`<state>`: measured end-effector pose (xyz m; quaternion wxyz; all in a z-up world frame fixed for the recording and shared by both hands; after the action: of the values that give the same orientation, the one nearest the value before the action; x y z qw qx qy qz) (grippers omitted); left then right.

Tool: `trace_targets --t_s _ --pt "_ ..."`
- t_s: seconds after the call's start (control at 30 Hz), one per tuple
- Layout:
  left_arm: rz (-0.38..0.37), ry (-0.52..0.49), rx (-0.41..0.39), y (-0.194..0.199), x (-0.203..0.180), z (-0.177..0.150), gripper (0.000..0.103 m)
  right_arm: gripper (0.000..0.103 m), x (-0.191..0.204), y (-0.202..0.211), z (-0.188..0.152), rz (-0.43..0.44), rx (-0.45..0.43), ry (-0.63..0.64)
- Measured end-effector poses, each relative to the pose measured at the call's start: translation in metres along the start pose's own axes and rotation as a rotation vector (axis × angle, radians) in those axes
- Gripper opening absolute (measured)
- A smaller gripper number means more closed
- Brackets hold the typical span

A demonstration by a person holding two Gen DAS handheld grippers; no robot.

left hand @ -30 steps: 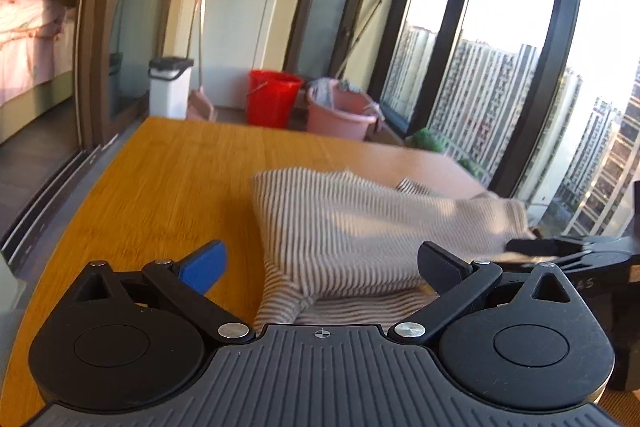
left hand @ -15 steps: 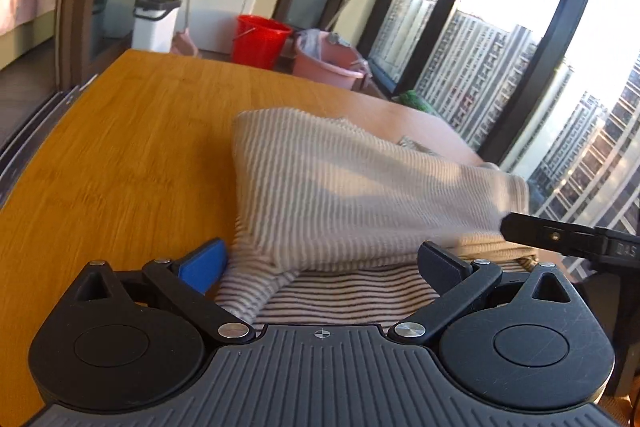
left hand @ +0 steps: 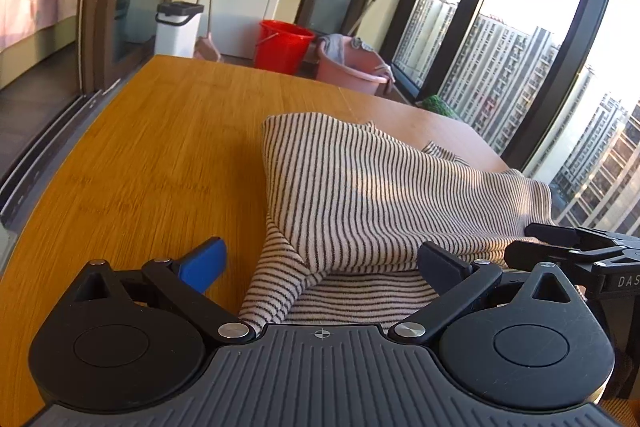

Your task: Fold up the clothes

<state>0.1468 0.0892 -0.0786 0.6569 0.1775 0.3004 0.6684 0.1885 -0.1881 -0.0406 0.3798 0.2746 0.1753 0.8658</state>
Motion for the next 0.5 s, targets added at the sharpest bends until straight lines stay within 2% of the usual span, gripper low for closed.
trace_targets --t_s 0.37,0.47,0.5 --pt "0.009 0.005 -0.002 0.002 0.000 -0.001 0.103 0.103 0.008 -0.008 0.002 -0.035 0.023 0.057" --pt "0.007 0.008 -0.003 0.002 0.000 -0.001 0.103 0.103 0.013 0.000 0.002 -0.085 -0.005 0.066" --pt "0.006 0.010 -0.003 0.002 -0.001 -0.001 0.103 0.098 0.016 0.008 0.003 -0.098 -0.033 0.076"
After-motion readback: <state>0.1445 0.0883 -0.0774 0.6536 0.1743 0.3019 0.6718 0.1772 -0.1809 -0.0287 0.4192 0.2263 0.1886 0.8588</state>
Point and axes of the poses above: each gripper's, at about its wrist camera, not at the fingertips, and y roughly against the way its jaws point, x to its left, z to its top, the point moved 2 cm from there along -y, roughly the way its jaws point, and after that the axes turned 12 degrees about z, right-handed, at the moved point
